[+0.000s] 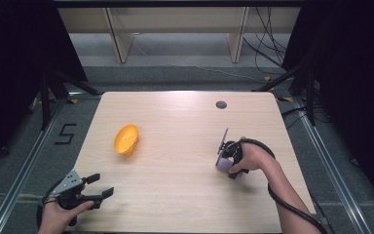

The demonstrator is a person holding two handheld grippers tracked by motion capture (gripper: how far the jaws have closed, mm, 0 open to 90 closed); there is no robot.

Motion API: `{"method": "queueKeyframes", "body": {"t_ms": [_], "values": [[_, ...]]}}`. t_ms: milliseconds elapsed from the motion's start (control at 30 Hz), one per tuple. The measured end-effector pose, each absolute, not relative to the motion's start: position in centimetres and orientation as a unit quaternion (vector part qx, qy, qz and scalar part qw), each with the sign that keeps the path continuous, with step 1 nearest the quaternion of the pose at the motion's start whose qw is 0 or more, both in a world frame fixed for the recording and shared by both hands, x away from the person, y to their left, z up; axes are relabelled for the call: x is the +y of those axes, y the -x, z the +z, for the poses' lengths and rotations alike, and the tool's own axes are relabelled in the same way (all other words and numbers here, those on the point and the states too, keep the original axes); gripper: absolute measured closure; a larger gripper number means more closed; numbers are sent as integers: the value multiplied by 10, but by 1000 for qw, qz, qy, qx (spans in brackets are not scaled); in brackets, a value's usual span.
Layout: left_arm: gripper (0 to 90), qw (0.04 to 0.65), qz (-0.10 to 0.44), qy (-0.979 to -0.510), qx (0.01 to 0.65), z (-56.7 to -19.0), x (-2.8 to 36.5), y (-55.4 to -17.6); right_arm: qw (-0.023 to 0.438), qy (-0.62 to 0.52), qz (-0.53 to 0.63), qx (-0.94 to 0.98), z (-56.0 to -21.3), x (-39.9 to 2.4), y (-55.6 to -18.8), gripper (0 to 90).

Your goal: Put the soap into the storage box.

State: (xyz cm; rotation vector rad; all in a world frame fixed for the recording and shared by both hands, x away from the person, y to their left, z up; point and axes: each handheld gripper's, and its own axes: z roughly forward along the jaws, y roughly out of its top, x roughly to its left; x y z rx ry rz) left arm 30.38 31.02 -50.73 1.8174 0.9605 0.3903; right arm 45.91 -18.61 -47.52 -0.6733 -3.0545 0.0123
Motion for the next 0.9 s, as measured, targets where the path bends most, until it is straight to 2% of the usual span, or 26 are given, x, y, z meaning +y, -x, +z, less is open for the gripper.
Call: {"method": "queueKeyframes", "body": {"t_ms": [667, 700, 900], "values": [[173, 501, 160, -751, 399, -507, 311, -304, 7, 210, -11, -978, -466, -183, -458, 423], [173, 501, 161, -751, 399, -507, 311, -304, 9, 207, -7, -978, -466, -182, -458, 484], [173, 502, 160, -751, 399, -507, 310, -304, 11, 220, -1, -976, -466, -181, -459, 498]]}}
